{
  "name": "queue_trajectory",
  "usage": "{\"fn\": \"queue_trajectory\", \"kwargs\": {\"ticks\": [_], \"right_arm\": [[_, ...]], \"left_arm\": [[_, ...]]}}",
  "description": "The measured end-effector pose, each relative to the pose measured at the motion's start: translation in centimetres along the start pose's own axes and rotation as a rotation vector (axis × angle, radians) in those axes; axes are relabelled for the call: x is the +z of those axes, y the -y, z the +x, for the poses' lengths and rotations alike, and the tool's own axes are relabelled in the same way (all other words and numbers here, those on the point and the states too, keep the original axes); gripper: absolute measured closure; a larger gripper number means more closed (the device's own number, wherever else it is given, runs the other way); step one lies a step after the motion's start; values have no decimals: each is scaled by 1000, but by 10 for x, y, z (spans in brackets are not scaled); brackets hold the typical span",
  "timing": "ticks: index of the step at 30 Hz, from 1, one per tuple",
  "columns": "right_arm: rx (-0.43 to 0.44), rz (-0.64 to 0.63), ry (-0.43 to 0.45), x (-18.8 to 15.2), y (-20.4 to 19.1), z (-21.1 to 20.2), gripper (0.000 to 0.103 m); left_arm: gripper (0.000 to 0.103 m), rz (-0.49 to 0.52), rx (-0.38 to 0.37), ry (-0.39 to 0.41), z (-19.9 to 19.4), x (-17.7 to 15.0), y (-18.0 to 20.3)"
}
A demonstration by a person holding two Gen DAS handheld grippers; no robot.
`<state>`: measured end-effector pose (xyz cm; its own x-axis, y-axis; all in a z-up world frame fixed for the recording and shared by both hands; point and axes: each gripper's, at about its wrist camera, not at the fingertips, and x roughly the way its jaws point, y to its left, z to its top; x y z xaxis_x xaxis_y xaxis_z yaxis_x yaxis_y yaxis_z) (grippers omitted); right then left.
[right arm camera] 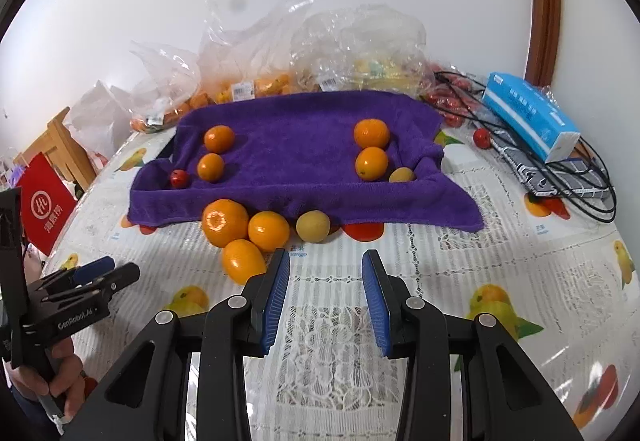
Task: Organize fruits
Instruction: 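Withdraw both open grippers back toward the fruit row, then grasp another yellow round fruit with the right gripper while the left gripper grasps a large orange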
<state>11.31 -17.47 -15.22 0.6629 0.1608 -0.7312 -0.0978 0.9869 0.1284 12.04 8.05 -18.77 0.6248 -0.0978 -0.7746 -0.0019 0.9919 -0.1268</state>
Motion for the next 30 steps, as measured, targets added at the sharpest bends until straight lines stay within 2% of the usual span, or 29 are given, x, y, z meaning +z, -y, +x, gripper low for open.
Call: {"fn": "queue_trajectory", "kwargs": {"ticks": [8, 18, 28, 30], "right_arm": [[10, 7, -21, 9, 2, 28, 64], [37, 0, -50, 22, 0, 63, 65], [30, -7, -106, 19, -1, 89, 68], [29, -8, -94, 18, -1, 90, 71]], "left_arm": [[46, 55, 45, 5, 3, -1, 9], [37, 65, 15, 0, 8, 2, 10], [36, 46, -12, 4, 7, 3, 7], [36, 47, -11, 4, 7, 3, 7]]}}
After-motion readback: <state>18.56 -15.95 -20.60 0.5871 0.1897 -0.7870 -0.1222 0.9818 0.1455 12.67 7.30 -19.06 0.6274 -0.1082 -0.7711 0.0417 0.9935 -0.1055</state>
